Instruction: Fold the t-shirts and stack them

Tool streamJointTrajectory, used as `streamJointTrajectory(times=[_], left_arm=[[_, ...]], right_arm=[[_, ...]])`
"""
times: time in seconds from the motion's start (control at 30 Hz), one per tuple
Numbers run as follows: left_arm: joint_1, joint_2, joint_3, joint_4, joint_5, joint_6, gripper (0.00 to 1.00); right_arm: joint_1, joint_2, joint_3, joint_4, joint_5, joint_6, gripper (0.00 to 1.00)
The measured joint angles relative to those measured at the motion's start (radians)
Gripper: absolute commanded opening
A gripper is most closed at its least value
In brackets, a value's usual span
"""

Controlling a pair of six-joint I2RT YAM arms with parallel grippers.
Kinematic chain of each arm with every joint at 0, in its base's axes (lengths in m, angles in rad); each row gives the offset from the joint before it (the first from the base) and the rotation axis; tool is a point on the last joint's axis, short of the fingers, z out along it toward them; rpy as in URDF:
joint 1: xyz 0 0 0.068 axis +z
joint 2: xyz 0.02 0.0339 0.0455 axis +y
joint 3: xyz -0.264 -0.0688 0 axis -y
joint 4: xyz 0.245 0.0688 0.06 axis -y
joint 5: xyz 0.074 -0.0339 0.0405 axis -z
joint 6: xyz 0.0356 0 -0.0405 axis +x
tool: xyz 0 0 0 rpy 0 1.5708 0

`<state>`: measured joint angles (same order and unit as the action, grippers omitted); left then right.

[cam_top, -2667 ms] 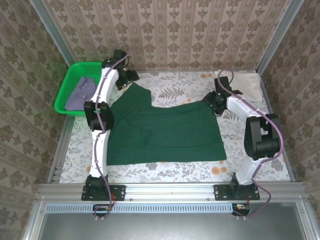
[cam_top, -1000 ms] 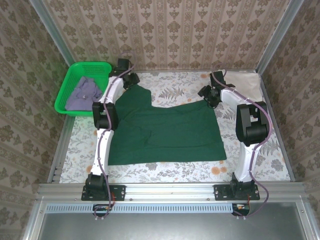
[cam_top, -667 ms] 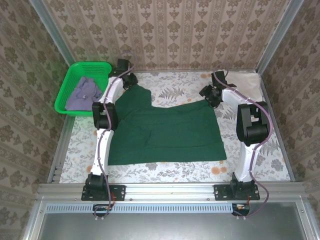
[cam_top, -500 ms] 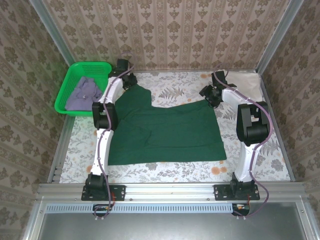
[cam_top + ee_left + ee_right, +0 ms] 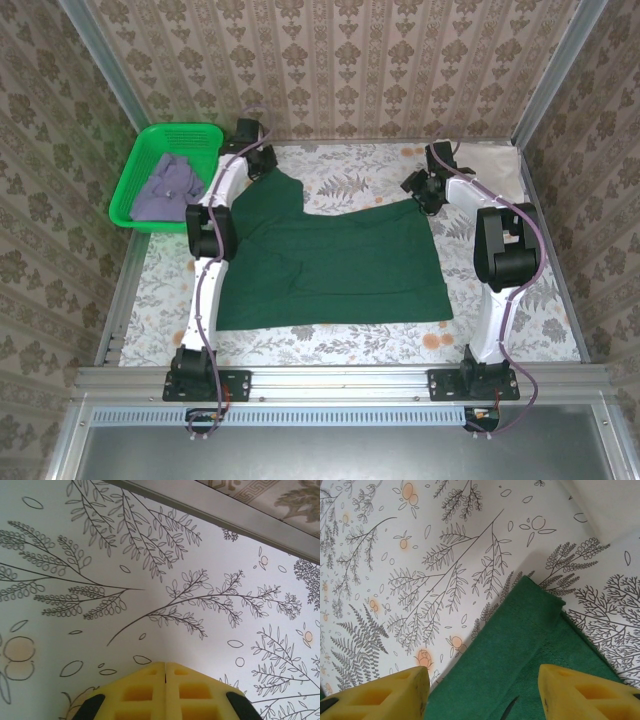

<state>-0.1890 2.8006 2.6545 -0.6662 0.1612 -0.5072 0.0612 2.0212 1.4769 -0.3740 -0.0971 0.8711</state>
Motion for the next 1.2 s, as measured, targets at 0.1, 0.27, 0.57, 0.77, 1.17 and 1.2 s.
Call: streamJointTrajectory(times=[0.1, 0.27, 0.57, 0.77, 1.17, 1.2], left_arm=[[-0.001, -0.026, -0.055, 0.038, -0.003, 0.0, 0.0], [-0.006, -0.099, -0.168, 0.071, -0.016, 0.002, 0.0], [-0.02, -0.27, -0.302, 0.078, -0.045, 0.047, 0.0], [-0.027, -0.431, -0.445, 0.092, -0.061, 0.095, 0.0], [-0.079, -0.733, -0.819, 0.139, -0.143, 0.186, 0.0], [-0.083, -0.759, -0.852, 0.145, -0.152, 0.189, 0.0]], right_arm=[[-0.004, 0.011, 0.003, -0.008, 0.0, 0.005, 0.57], [-0.021, 0.044, 0.021, -0.018, 0.0, 0.024, 0.51], [-0.042, 0.098, 0.058, -0.032, 0.019, 0.026, 0.4], [-0.051, 0.138, 0.103, -0.033, 0.027, 0.022, 0.34], [-0.052, 0.189, 0.159, -0.038, 0.039, 0.018, 0.06], [-0.052, 0.189, 0.161, -0.039, 0.039, 0.019, 0.04]])
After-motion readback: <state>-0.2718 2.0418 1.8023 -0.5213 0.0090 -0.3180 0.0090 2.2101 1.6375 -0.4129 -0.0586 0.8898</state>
